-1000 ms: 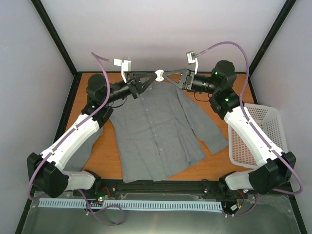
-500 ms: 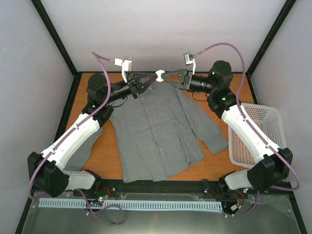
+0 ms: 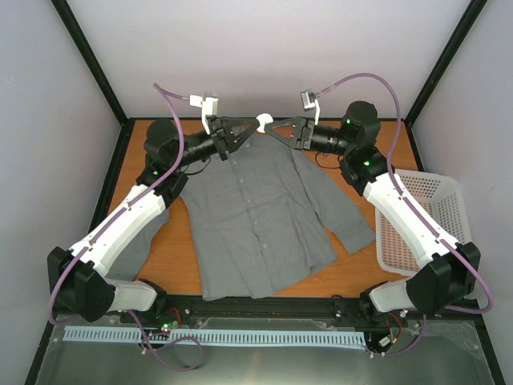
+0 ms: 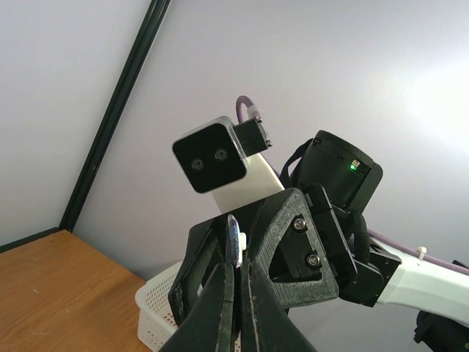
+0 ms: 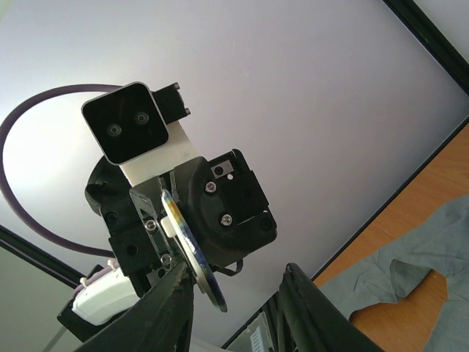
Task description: Pin the brooch onto the clothing
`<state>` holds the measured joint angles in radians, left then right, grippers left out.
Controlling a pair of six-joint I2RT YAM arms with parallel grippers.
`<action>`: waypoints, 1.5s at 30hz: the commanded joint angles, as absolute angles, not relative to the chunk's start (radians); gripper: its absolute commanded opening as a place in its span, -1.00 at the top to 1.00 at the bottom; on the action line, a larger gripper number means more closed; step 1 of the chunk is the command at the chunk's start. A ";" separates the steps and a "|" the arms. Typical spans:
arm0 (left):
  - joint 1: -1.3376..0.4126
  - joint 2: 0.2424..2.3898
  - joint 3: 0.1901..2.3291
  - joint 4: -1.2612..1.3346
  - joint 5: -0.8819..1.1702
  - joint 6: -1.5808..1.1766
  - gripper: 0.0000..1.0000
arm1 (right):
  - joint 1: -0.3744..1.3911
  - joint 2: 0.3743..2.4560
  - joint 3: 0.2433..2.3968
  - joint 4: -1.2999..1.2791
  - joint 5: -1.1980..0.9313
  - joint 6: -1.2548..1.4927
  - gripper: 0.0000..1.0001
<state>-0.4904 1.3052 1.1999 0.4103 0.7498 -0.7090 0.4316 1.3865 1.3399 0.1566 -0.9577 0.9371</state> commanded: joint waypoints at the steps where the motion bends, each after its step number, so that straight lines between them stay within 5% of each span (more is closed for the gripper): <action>1: -0.498 1.298 1.248 0.452 0.797 -0.674 0.99 | 0.429 1.408 1.353 0.094 -0.937 0.915 0.38; 19: -0.506 1.274 1.263 0.368 0.877 -0.499 0.99 | 0.429 1.425 1.367 0.080 -0.936 0.936 0.38; 24: -0.506 1.251 1.236 0.346 0.733 -0.519 0.99 | 0.429 1.407 1.373 0.099 -1.018 0.870 0.01; 28: -0.506 1.223 1.209 0.330 0.630 -0.506 0.98 | 0.429 1.360 1.437 -0.235 -1.033 0.533 -0.47; 45: -0.498 1.247 1.288 0.002 0.468 -0.541 0.99 | 0.418 1.246 1.369 -0.461 -0.578 0.410 -0.67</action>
<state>-0.4961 1.2388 1.2274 0.1738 0.5629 -0.5140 0.4255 1.2400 1.3621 -0.3866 -0.7372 0.4477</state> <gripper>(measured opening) 0.036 0.829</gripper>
